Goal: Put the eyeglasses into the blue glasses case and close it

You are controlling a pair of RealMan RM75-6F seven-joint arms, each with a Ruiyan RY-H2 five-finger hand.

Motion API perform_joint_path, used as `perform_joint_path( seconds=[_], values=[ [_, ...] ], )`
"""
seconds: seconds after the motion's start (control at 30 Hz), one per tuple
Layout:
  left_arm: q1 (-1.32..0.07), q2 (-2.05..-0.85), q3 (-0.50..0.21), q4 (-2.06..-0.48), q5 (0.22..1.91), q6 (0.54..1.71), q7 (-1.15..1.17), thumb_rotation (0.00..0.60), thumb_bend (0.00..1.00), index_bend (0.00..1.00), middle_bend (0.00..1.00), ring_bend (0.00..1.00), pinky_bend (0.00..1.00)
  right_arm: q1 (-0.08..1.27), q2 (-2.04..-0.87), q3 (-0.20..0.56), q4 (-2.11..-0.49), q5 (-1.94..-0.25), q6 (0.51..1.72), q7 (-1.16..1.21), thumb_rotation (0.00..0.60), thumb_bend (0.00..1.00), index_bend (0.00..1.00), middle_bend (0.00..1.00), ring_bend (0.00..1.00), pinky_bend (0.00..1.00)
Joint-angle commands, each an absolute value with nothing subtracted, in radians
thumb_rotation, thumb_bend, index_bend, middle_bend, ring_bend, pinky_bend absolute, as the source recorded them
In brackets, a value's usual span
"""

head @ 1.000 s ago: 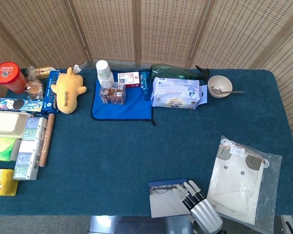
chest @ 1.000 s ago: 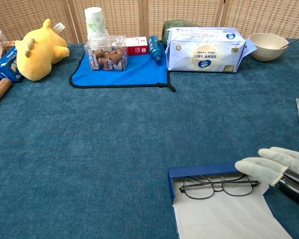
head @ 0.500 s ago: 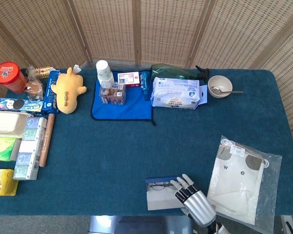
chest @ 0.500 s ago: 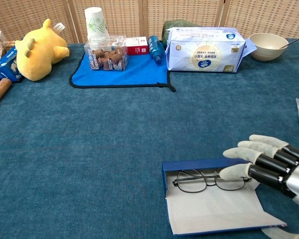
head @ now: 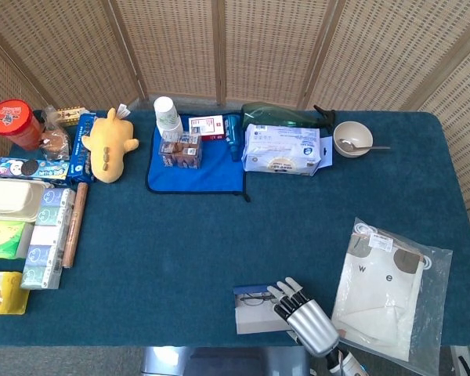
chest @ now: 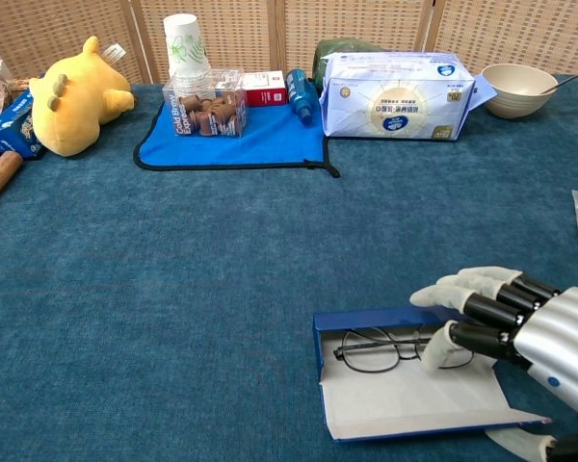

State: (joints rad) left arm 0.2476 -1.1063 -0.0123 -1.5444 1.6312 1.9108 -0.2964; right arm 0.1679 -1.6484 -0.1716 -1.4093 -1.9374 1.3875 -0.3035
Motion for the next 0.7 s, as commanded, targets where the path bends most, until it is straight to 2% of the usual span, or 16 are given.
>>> perform_joint_path(
  seconds=[0.03,0.47,0.7],
  values=[
    [0.247,-1.108,-0.012,-1.543,1.629,1.908,-0.296,0.600,0.29,0.14,0.10,0.00,0.00,0.173,-1.649,-0.172,-1.416,-1.938,1.380,-0.312,0.600,0.25,0.42,0.19,0.16,0.18],
    [0.244,-1.118,-0.018,-1.529,1.615,1.895,-0.304,0.600,0.29,0.14,0.10,0.00,0.00,0.193,-1.629,-0.169,-1.477,-1.914,1.330,-0.364,0.600,0.26,0.55,0.27,0.24,0.22],
    [0.243,-1.121,-0.017,-1.526,1.617,1.892,-0.303,0.600,0.29,0.14,0.10,0.00,0.00,0.201,-1.621,-0.169,-1.507,-1.908,1.320,-0.378,0.600,0.26,0.57,0.29,0.26,0.22]
  ],
)
